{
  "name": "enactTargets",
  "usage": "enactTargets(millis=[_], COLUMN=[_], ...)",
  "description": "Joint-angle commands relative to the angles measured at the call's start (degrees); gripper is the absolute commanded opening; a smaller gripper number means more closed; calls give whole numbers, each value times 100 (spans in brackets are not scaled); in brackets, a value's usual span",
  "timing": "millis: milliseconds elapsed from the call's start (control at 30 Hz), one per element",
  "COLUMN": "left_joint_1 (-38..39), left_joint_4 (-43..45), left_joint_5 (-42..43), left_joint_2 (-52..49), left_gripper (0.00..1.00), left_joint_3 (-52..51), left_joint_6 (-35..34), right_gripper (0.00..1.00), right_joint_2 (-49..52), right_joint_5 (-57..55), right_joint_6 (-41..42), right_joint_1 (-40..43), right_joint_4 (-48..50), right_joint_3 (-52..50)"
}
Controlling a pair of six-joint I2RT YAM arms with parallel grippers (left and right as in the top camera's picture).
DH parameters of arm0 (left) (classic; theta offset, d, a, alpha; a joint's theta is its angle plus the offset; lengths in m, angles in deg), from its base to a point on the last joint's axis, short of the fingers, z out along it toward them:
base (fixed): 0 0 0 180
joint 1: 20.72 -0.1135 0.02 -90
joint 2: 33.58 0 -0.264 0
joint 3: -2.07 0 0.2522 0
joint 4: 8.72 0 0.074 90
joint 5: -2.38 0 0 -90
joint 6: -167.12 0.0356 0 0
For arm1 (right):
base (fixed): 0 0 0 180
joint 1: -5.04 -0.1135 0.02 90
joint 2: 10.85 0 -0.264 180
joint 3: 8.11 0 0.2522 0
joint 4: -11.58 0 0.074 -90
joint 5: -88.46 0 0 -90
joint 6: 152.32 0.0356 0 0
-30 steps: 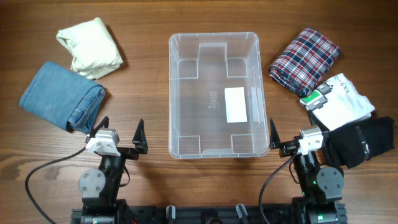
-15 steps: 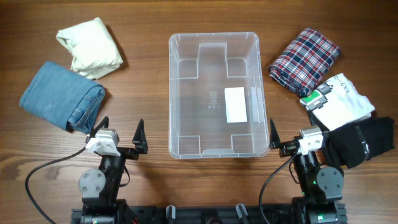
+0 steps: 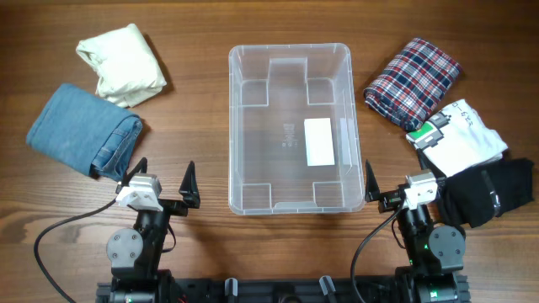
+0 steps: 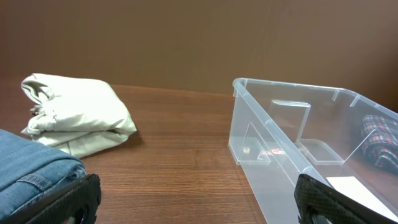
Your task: Pack container
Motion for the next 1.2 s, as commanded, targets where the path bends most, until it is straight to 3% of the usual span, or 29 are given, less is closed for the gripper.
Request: enactTargets(millis=[0,267,400,700,867,1000,1167], left_joint_1=[33,31,33,33,33,33,31], left_joint_4=[-20,-17,-28,345,48,-551,-2046], left_joint_5=[68,63,70,48,-50,-125,-131], left_joint_2=[37,37,31,-9,-721,-1878,-3672], left_gripper=[100,100,100,100,100,100,100], left_joint_3=[-24,-24,-24,251,1086,2240,4260], left_joint_6=[109,-22,-24,-328,-330,-328,-326], right_gripper=[100,100,100,100,100,100,100], right_joint_2=[13,13,22,492,1917,3412,5578], right_joint_5=[-57,59,72,-103,-103,-103,-90], right_joint_6=[-72,13,1008,992,997,1003,1169], right_joint_1=[-7,-7,-7,-7,-7,-7,131], right_joint_4=[24,37,44,-192,-577,-1585,-3338], right_joint_3=[0,0,0,614,1829,3436,5976])
